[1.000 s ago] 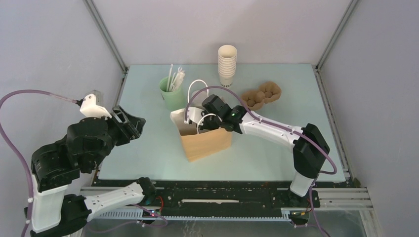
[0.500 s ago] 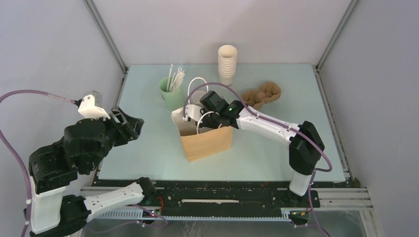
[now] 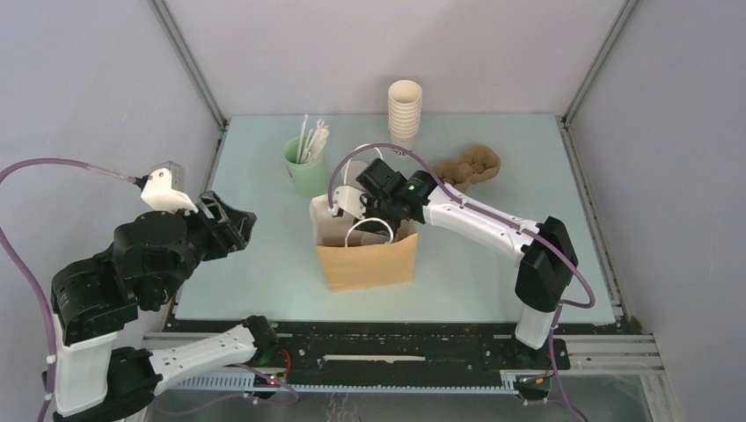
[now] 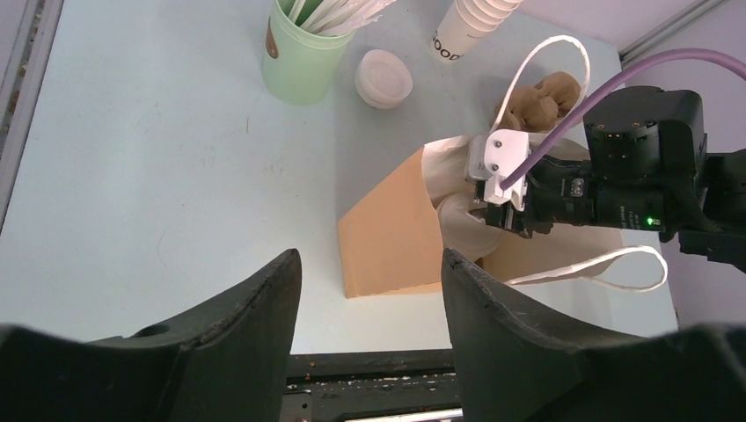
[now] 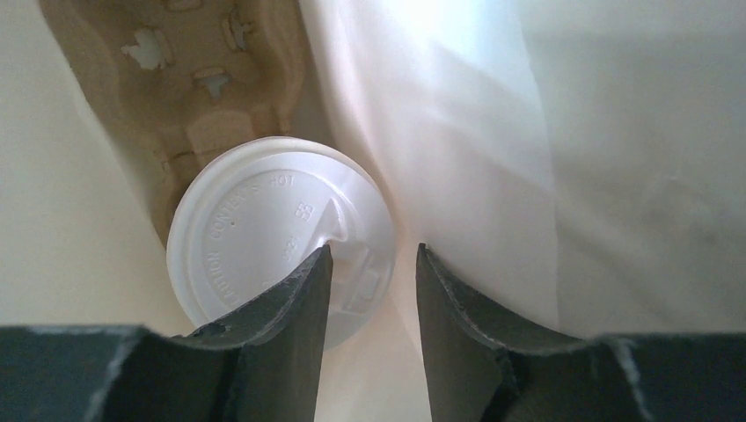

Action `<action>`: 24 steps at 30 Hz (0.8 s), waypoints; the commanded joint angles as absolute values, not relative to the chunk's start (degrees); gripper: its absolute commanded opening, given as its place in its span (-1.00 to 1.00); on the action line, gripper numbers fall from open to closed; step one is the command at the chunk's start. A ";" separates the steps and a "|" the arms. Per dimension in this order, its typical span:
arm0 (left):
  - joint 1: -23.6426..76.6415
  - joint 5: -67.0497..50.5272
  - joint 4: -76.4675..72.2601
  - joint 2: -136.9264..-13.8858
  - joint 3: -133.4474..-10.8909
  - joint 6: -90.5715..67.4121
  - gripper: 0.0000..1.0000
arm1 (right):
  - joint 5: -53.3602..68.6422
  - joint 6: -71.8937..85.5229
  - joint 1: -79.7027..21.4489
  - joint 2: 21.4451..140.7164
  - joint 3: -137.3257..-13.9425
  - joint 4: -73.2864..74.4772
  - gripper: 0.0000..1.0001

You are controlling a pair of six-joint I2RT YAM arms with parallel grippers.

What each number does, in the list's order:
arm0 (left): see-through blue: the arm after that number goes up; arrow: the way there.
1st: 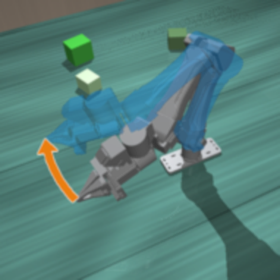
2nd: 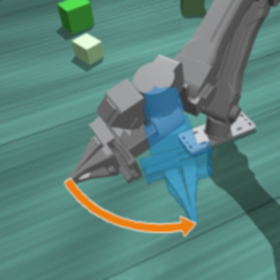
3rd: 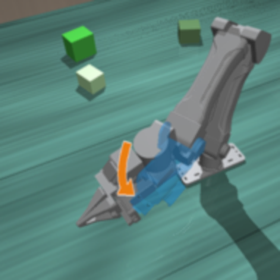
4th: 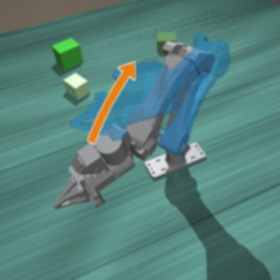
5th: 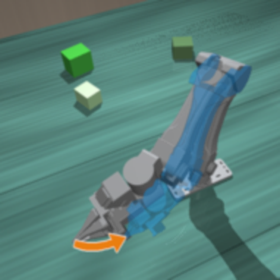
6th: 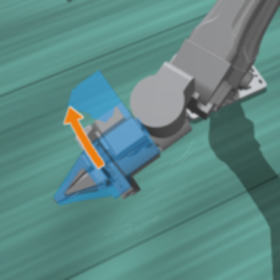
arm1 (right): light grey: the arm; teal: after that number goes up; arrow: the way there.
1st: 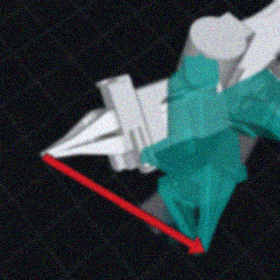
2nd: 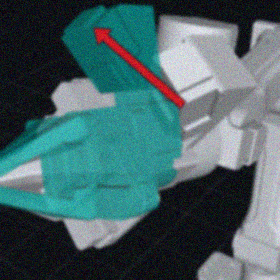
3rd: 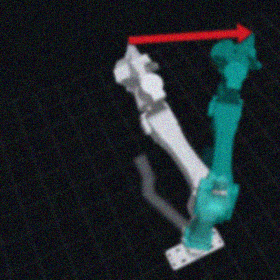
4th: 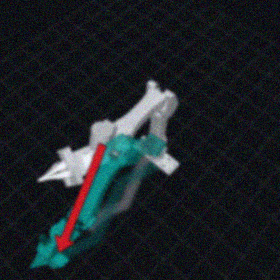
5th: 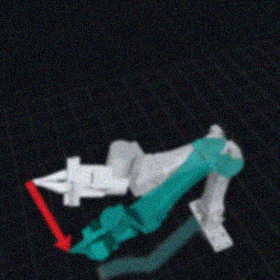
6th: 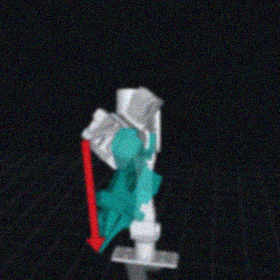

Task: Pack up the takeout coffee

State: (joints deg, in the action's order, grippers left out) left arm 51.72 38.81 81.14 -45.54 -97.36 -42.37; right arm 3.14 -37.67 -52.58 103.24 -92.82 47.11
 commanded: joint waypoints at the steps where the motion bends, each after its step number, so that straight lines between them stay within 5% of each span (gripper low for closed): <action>1: 51.44 38.46 79.39 -45.24 -98.97 -40.46 0.29 | 3.51 -35.30 -53.41 99.74 -95.01 51.03 0.00; 24: 51.37 37.18 77.75 -46.01 -98.54 -37.82 0.31 | -4.91 -27.62 -57.10 94.01 -104.91 58.55 0.52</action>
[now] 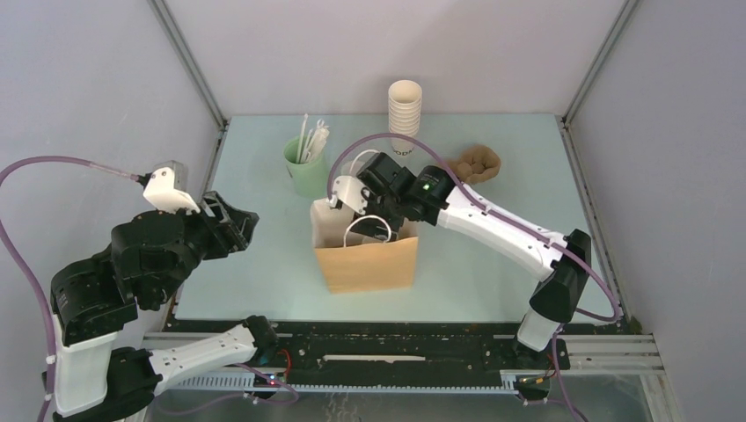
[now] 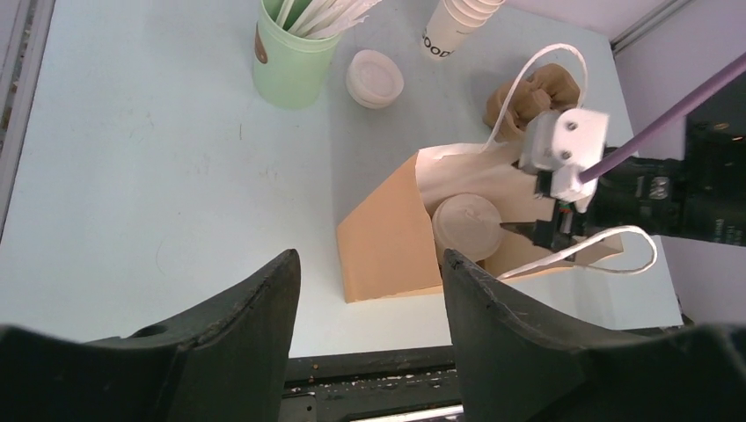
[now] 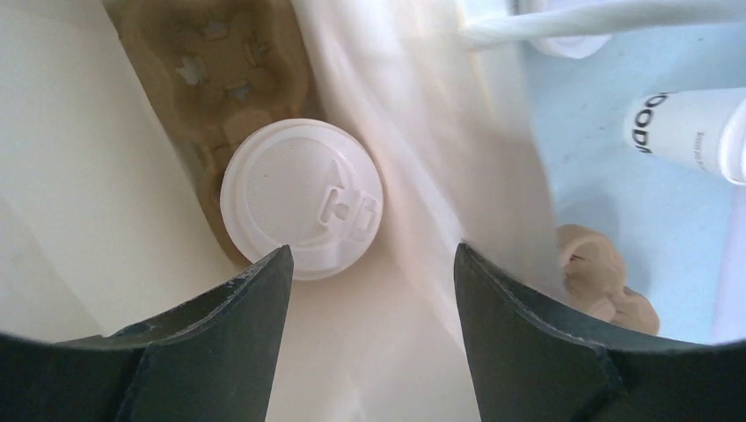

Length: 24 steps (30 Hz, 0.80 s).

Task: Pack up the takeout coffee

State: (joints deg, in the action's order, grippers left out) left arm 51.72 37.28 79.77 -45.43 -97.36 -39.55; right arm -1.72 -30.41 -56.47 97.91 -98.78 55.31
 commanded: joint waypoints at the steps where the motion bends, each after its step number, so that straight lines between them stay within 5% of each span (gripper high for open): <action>1: 51.33 37.13 77.56 -46.05 -98.35 -37.65 0.33 | -5.22 -27.11 -57.13 93.78 -107.25 59.82 0.54; 14: 50.32 37.77 65.41 -50.45 -96.48 -30.86 0.68 | -10.09 -15.72 -58.44 84.06 -124.57 67.37 0.73; 24: 34.25 20.61 54.40 -63.89 -100.53 -26.11 0.71 | -22.63 1.64 -55.28 61.99 -96.79 55.92 0.99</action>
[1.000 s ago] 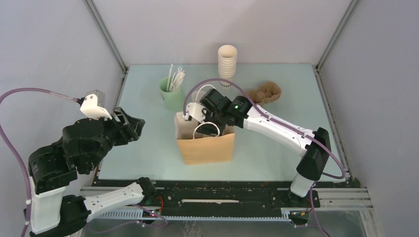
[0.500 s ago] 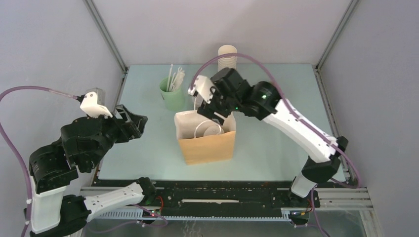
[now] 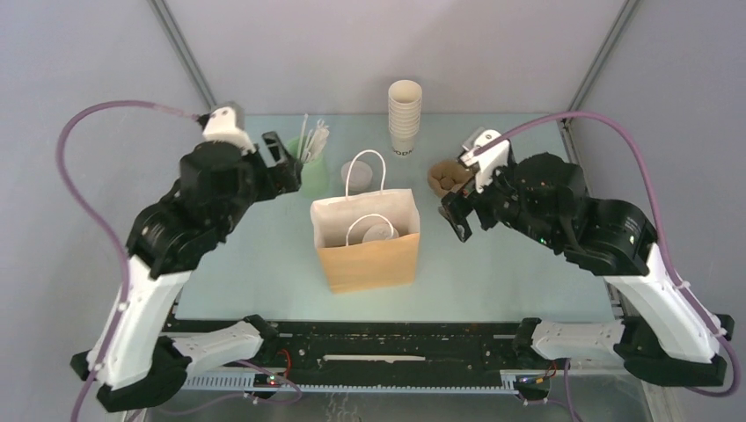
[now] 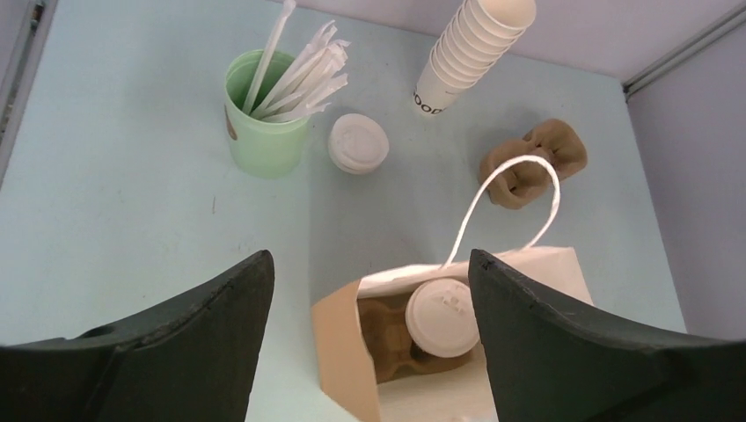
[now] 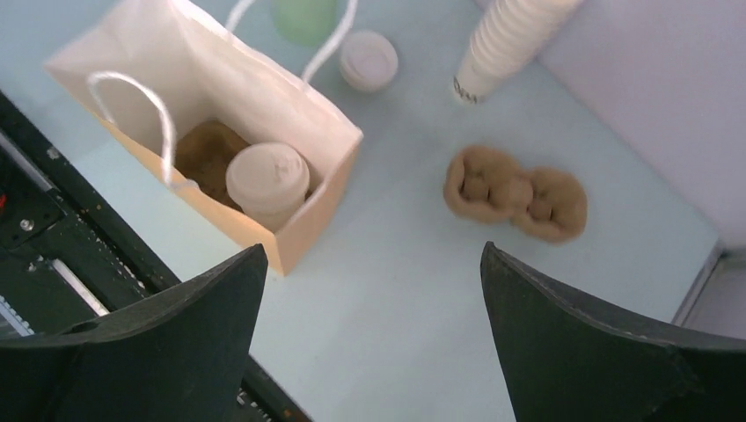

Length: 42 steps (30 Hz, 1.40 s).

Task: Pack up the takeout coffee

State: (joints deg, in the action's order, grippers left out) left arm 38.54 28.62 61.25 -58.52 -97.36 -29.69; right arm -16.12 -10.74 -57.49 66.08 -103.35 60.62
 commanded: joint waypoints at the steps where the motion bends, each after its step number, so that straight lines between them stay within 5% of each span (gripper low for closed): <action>1: 32.90 19.54 53.72 -65.63 -101.29 -25.87 0.71 | -23.04 4.69 -53.95 60.61 -95.56 56.04 0.99; 9: 22.84 9.42 51.07 -81.66 -107.68 -24.67 0.58 | -15.13 13.30 -46.63 53.05 -89.03 59.90 0.99; 19: 20.74 17.52 58.99 -99.29 -120.18 -21.14 0.21 | -7.35 7.83 -38.44 49.52 -84.84 62.22 0.99; 25: 17.24 15.18 58.19 -103.89 -120.66 -20.70 0.21 | -4.26 5.19 -34.67 50.35 -83.83 61.66 0.99; 42: 14.44 16.29 60.21 -115.23 -130.38 -15.43 -0.34 | -2.65 4.96 -31.56 51.85 -84.84 62.18 0.99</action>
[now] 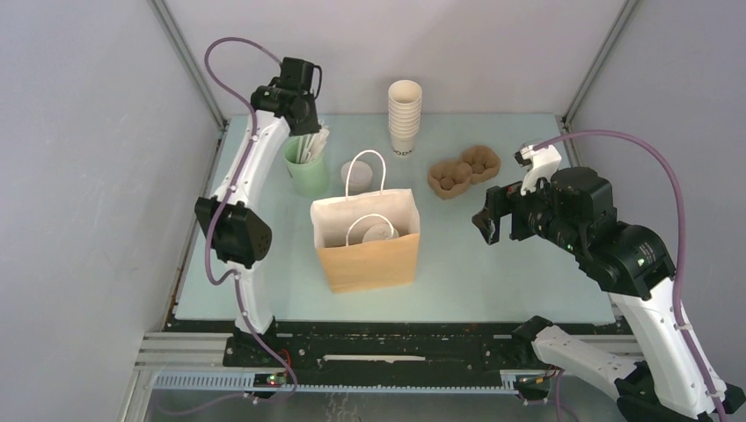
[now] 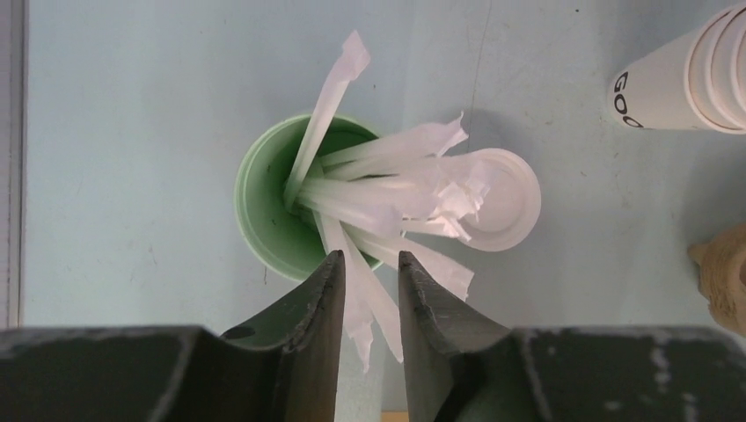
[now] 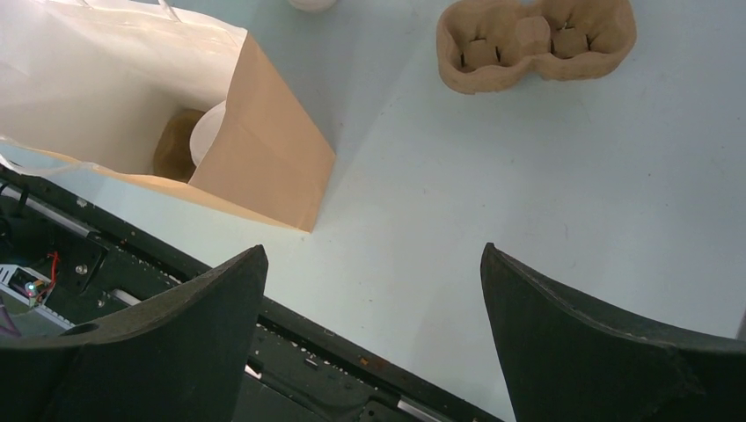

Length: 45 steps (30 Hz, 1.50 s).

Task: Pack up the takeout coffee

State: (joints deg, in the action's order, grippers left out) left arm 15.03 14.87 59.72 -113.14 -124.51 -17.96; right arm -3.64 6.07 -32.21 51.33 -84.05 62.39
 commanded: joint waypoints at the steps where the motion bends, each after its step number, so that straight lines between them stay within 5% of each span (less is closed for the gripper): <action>1: 14.37 16.08 60.36 -115.83 -131.00 -15.28 -0.36 | -2.68 4.94 -31.61 52.10 -85.00 62.30 0.99; 20: 14.17 17.89 58.20 -120.53 -133.44 -12.17 -0.47 | -2.63 3.87 -31.12 53.86 -86.57 63.49 0.99; 28: 14.06 20.86 58.15 -119.19 -134.68 -10.70 -0.93 | -2.02 3.15 -31.11 54.40 -87.34 63.43 0.99; 45: 16.72 25.84 66.22 -95.05 -138.36 -14.48 -1.00 | 2.02 3.54 -31.11 52.77 -87.16 60.69 0.99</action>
